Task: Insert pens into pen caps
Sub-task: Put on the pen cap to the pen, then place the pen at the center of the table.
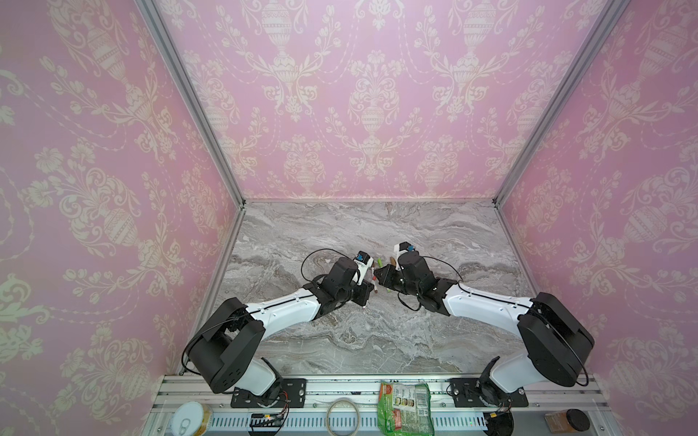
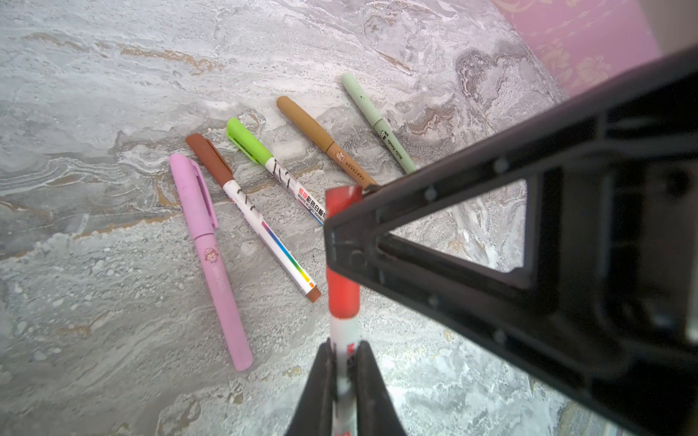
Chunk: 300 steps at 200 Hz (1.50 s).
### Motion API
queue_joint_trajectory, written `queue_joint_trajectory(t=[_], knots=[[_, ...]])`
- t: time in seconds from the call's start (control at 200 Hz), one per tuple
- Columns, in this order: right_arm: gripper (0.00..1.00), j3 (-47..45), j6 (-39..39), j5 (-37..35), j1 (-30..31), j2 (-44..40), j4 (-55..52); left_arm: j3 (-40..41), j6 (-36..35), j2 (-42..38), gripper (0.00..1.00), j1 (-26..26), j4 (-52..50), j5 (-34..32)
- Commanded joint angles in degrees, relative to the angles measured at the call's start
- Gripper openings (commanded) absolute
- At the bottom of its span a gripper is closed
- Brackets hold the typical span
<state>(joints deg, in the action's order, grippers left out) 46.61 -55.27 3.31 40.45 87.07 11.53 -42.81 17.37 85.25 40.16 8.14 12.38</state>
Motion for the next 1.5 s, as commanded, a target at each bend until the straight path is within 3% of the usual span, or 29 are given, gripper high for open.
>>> queue_joint_trajectory(t=[0.0, 0.145, 0.27, 0.395, 0.55, 0.836, 1.061, 1.496], knots=[[0.00, 0.9, 1.6, 14.7, 0.6, -0.5, -13.9, -2.7, 0.7, -2.1, 0.00, -2.1, 19.5, -3.2], [0.03, 6.1, 3.2, 13.6, -5.0, -3.5, -15.0, -0.2, 1.5, -2.8, 0.00, -2.1, 17.2, -2.6], [0.18, 10.1, 4.6, 12.5, -9.0, -6.5, -14.4, 3.0, 3.4, -3.3, 0.00, -2.2, 15.5, -1.6], [0.39, 13.1, 6.1, 12.0, -12.3, -9.6, -14.1, 5.0, 5.4, -3.8, 0.00, -2.1, 14.0, 0.1], [0.53, 15.0, 8.5, 11.5, -14.6, -13.1, -15.8, 4.2, 5.7, -4.7, 0.00, -2.1, 7.5, 1.3], [0.55, 13.1, 13.1, 4.2, -15.5, -15.6, -27.9, -3.5, 6.6, -3.8, 0.00, -5.1, -9.9, -6.6], [0.54, 15.2, 17.9, -2.7, -15.6, -13.0, -41.4, -8.9, 7.2, 2.3, 0.00, -9.8, -16.8, -7.2], [0.54, 12.1, 19.8, -3.8, -15.7, -15.1, -41.5, -17.3, 10.4, 16.3, 0.00, -12.1, -19.7, -6.9]])
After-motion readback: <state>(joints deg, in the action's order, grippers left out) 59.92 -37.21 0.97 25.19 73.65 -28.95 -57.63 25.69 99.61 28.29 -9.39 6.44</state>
